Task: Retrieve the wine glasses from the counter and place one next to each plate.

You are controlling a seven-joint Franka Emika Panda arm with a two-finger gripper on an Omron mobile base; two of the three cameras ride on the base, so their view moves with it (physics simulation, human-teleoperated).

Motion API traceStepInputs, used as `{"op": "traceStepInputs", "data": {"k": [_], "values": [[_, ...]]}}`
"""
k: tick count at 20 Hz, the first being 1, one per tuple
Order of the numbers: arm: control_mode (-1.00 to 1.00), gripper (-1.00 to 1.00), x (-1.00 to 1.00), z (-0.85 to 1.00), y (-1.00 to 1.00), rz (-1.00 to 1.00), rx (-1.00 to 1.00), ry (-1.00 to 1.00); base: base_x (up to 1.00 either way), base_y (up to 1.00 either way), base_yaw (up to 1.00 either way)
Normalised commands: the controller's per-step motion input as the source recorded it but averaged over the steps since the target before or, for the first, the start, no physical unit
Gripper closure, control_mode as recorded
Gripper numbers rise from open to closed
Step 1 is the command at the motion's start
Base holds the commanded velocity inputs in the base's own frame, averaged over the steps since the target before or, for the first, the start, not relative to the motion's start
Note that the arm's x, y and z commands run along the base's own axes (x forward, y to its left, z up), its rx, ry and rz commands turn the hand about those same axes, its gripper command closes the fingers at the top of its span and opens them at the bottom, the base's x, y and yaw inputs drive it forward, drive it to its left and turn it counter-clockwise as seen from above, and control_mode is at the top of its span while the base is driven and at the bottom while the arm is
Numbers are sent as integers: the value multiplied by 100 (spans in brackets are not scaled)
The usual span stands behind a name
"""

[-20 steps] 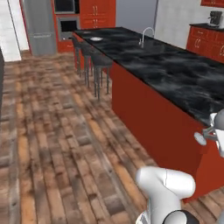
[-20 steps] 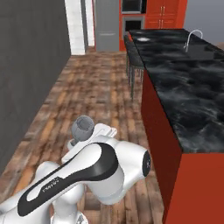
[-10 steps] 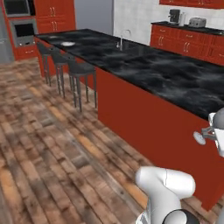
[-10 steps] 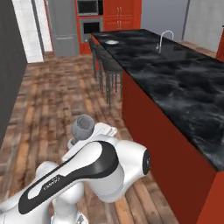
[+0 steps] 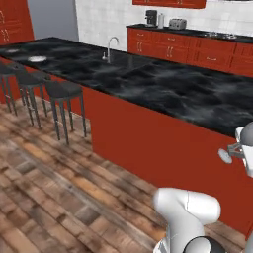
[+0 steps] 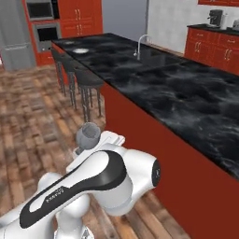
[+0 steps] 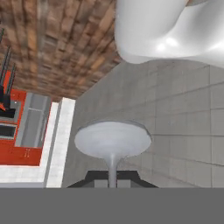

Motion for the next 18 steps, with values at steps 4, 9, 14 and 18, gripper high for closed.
{"op": "traceStepInputs", "data": {"k": [4, 9, 14, 18], "values": [[100, 100, 0, 0, 0, 0, 0, 0, 100, 100, -42], [100, 100, 0, 0, 0, 0, 0, 0, 85, 100, -41], [100, 100, 0, 0, 0, 0, 0, 0, 59, 100, -36], [100, 100, 0, 0, 0, 0, 0, 0, 49, 100, -32]]}}
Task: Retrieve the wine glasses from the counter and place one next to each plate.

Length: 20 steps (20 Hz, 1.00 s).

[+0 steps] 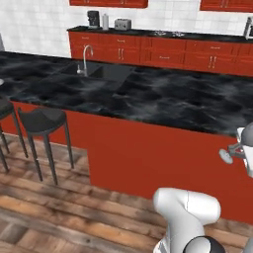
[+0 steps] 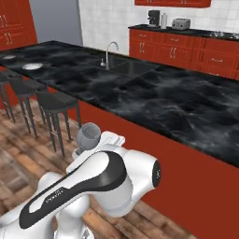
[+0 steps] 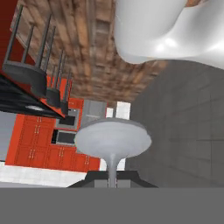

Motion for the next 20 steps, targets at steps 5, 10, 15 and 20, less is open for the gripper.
{"op": "traceStepInputs", "data": {"k": [5, 10, 15, 20], "values": [[100, 100, 0, 0, 0, 0, 0, 0, 50, 100, -25], [100, 100, 0, 0, 0, 0, 0, 0, 57, 100, -28], [100, 100, 0, 0, 0, 0, 0, 0, 52, 100, -29], [100, 100, 0, 0, 0, 0, 0, 0, 49, 100, -31]]}}
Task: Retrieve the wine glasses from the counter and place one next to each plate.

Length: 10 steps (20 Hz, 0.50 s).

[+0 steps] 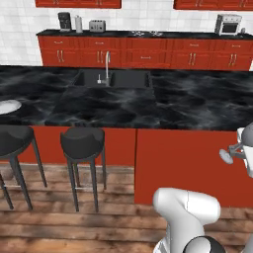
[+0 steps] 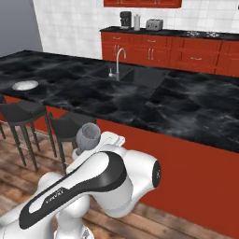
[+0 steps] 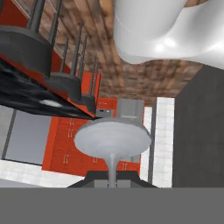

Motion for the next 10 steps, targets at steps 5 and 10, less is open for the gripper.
{"op": "traceStepInputs", "data": {"k": [5, 10], "values": [[100, 100, 0, 0, 0, 0, 0, 0, 42, 100, -28], [100, 100, 0, 0, 0, 0, 0, 0, 32, 100, -26]]}}
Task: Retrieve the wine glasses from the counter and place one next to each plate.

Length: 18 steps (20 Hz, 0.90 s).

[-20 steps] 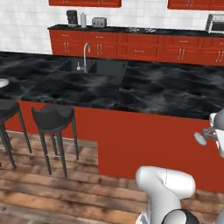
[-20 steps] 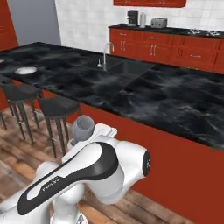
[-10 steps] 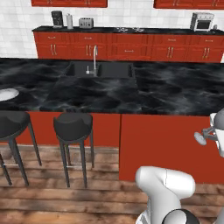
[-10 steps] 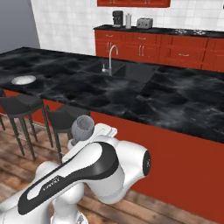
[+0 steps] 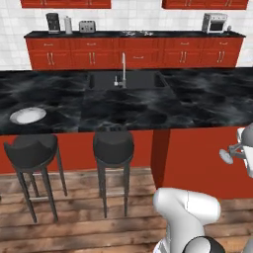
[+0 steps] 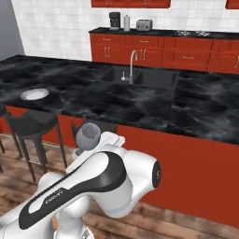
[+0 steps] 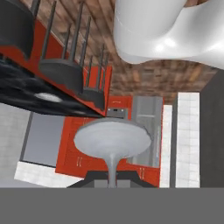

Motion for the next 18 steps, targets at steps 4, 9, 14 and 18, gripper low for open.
{"op": "traceStepInputs", "data": {"k": [4, 9, 14, 18], "values": [[100, 100, 0, 0, 0, 0, 0, 0, 30, 100, -26], [100, 100, 0, 0, 0, 0, 0, 0, 30, 100, -25], [100, 100, 0, 0, 0, 0, 0, 0, 44, 100, -24], [100, 100, 0, 0, 0, 0, 0, 0, 79, 100, -20]]}}
